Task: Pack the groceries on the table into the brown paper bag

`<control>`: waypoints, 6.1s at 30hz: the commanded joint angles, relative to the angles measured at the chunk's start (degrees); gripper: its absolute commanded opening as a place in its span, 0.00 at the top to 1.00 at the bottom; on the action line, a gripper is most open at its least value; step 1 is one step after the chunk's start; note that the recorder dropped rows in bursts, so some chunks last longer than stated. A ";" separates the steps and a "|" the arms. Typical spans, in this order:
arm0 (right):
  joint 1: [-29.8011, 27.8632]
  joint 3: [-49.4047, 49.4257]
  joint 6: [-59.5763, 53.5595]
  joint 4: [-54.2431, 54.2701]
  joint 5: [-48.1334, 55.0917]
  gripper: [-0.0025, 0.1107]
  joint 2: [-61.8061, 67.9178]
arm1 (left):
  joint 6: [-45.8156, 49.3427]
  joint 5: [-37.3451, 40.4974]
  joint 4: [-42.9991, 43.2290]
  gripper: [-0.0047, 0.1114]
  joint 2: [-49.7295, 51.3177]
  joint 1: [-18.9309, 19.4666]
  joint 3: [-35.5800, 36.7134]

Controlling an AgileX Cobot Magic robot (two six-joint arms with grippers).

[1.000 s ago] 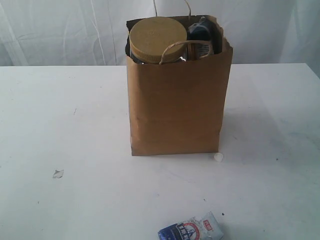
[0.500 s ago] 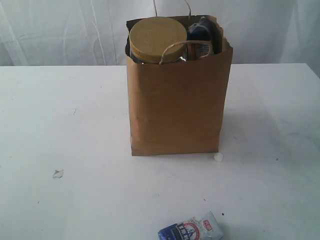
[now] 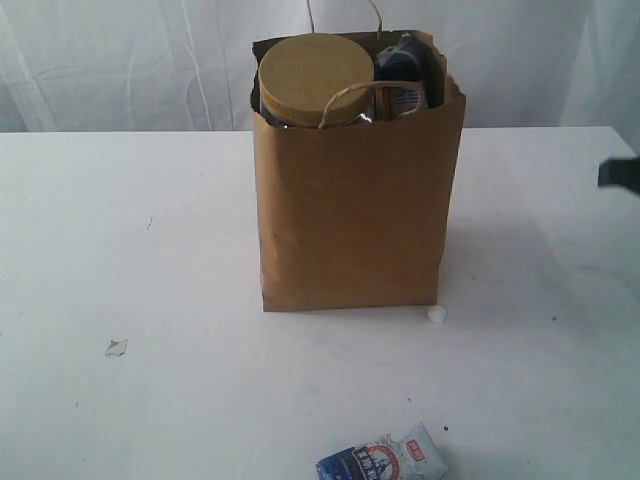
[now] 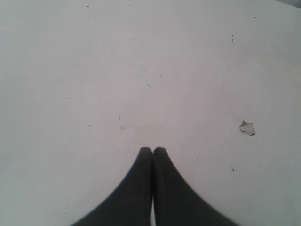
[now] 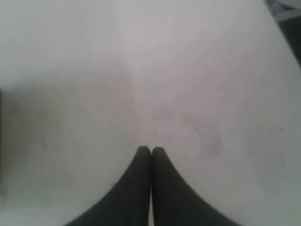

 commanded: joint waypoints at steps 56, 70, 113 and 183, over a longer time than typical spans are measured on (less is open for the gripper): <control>23.69 -0.24 -30.73 19.72 -10.72 0.56 23.98 | 0.14 1.26 -0.35 0.96 -0.21 -0.26 0.18; 23.69 -0.24 -30.63 19.72 -11.00 0.81 23.98 | 0.14 1.26 -0.35 0.96 -0.21 -0.26 0.18; 23.69 -0.24 -28.75 19.71 -11.67 0.54 22.56 | 0.14 1.26 -0.35 0.96 -0.21 -0.26 0.18; 24.03 -0.58 -28.97 19.69 -3.54 0.86 24.32 | 0.14 1.26 -0.35 0.96 -0.21 -0.26 0.18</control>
